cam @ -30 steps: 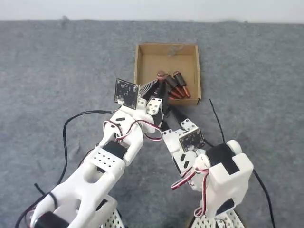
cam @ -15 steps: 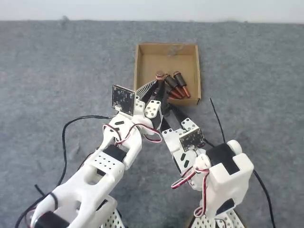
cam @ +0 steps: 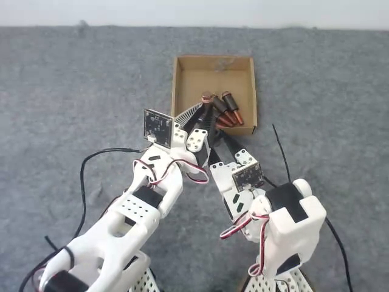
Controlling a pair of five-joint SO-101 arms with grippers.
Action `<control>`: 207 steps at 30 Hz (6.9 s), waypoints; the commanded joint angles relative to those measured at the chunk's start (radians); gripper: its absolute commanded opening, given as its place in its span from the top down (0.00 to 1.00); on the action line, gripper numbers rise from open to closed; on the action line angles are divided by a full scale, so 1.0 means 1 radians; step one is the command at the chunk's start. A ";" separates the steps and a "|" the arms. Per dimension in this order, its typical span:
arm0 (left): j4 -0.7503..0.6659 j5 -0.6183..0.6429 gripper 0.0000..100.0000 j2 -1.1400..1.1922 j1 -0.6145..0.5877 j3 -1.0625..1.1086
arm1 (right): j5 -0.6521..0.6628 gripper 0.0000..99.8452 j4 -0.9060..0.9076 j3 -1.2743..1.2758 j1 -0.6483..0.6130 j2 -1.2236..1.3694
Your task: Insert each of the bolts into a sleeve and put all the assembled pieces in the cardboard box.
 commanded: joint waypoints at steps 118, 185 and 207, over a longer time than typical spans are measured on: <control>-0.293 -0.121 0.99 0.247 0.077 -0.013 | 0.198 0.99 0.122 0.012 0.035 -0.076; -0.181 -0.031 0.83 0.431 0.115 -0.042 | 0.069 0.99 0.064 0.009 0.148 -0.122; -0.101 -0.032 0.85 -0.091 0.110 0.209 | 0.069 0.99 0.067 -0.006 0.162 -0.119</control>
